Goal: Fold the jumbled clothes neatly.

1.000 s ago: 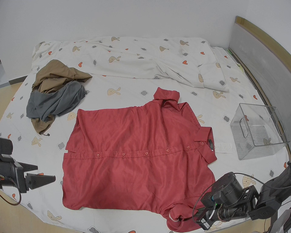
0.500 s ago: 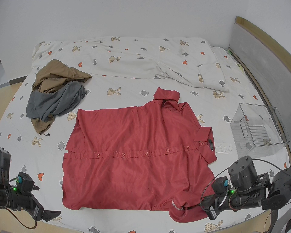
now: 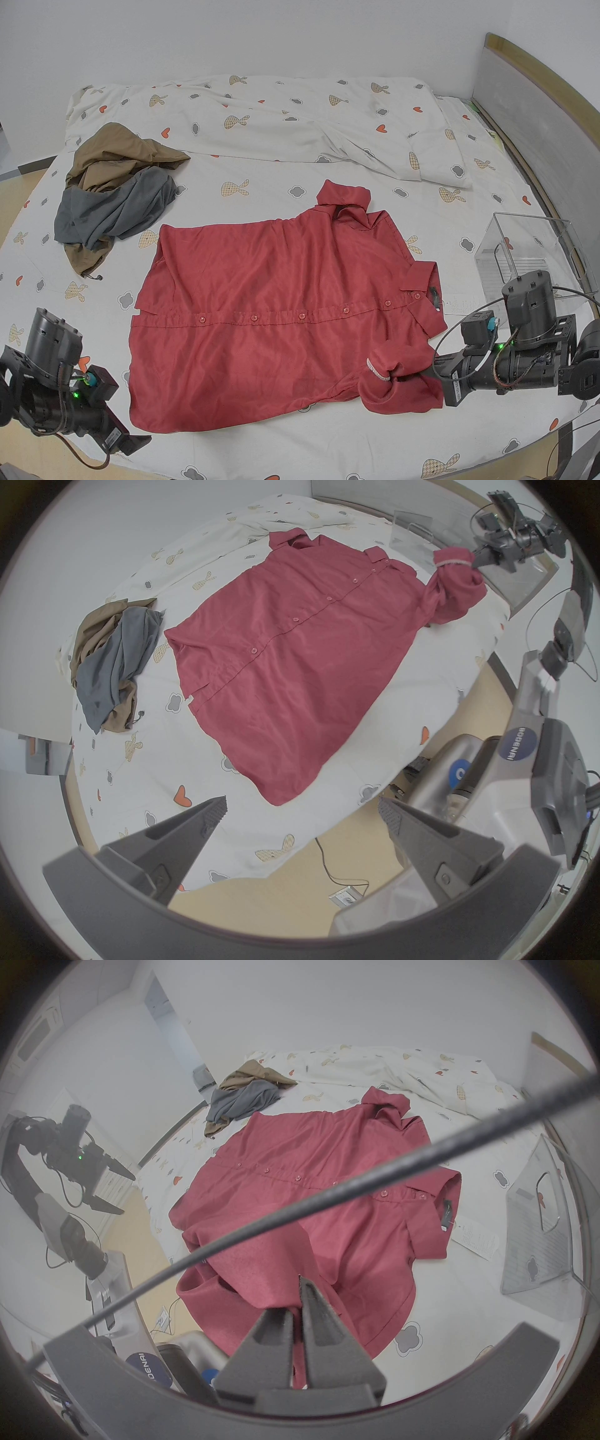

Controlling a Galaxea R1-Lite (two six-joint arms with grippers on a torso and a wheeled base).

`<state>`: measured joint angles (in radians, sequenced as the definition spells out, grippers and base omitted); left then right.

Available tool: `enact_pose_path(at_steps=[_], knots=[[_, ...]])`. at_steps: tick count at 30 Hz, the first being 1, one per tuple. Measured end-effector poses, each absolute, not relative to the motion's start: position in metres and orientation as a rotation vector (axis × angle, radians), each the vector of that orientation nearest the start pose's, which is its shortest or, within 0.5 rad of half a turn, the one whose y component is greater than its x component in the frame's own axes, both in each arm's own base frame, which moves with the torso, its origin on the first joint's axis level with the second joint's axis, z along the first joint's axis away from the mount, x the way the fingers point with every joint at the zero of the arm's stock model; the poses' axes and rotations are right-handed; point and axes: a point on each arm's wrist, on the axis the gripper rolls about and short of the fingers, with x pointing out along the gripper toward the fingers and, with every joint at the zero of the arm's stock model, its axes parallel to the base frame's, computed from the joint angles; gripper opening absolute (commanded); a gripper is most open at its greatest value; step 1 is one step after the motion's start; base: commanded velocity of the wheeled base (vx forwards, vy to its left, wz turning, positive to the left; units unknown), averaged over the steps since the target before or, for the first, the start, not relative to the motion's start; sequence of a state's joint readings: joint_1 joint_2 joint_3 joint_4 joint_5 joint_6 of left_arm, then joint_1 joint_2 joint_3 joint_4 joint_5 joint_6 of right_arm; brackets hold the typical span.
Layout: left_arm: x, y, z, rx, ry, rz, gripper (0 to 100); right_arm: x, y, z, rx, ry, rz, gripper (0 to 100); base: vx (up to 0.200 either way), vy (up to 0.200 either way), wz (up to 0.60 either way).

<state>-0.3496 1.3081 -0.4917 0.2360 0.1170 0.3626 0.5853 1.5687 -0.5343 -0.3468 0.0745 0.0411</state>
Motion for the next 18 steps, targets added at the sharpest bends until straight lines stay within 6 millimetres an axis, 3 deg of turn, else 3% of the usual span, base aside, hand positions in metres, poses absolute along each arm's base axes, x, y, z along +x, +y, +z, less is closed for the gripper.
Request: enact_pose_path(at_steps=[6, 18], knots=[[0.159, -0.057, 0.098, 0.609, 0.975, -0.361, 100, 0.198, 0.124, 0.128, -0.112, 0.676, 0.609, 0, 0.000, 0.000, 0.00], [0.172, -0.072, 0.054, 0.730, 1.064, -0.332, 100, 0.207, 0.124, 0.139, -0.063, 0.639, 0.626, 0, 0.000, 0.000, 0.00]])
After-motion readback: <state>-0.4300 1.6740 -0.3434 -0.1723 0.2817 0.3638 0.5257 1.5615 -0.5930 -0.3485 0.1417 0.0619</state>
